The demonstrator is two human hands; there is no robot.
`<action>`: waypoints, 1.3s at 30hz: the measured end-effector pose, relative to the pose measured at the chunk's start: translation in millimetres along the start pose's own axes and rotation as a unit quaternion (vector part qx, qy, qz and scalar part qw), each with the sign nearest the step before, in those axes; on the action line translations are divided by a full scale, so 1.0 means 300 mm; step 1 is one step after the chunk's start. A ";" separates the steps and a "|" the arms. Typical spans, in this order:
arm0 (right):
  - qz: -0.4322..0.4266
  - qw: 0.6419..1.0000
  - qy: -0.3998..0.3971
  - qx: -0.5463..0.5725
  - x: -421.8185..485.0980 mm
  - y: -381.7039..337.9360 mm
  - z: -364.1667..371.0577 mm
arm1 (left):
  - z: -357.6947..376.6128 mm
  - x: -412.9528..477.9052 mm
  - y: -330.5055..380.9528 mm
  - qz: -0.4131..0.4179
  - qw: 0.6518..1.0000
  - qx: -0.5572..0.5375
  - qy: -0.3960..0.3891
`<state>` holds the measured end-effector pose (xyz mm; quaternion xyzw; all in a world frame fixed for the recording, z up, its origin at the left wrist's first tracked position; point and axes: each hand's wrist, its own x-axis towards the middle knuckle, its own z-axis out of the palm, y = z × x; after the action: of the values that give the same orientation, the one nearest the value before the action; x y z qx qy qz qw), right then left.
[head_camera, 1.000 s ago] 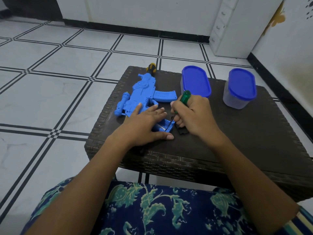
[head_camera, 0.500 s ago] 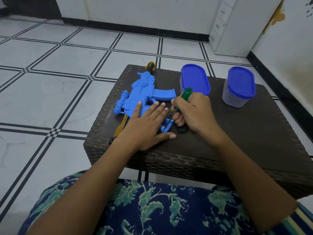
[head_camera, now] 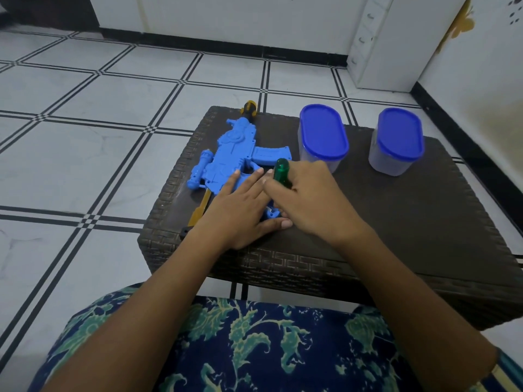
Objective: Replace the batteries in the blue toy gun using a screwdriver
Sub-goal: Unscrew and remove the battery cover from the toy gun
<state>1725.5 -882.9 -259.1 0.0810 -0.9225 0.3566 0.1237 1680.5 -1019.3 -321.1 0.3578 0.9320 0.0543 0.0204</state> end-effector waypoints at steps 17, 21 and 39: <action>0.095 0.990 0.007 0.102 0.031 0.036 -0.031 | 0.002 0.006 -0.003 -0.015 1.000 0.016 -0.010; 0.109 0.989 -0.017 0.103 0.036 0.036 -0.029 | 0.001 0.005 -0.003 -0.015 1.000 0.017 -0.005; 0.127 0.984 -0.030 0.121 0.031 0.034 -0.017 | 0.002 0.004 0.001 -0.021 1.000 -0.005 0.004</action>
<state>1715.1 -872.5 -259.2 -0.0122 -0.8784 0.4761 0.0391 1679.8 -1018.2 -321.8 0.3383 0.9389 0.0601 0.0193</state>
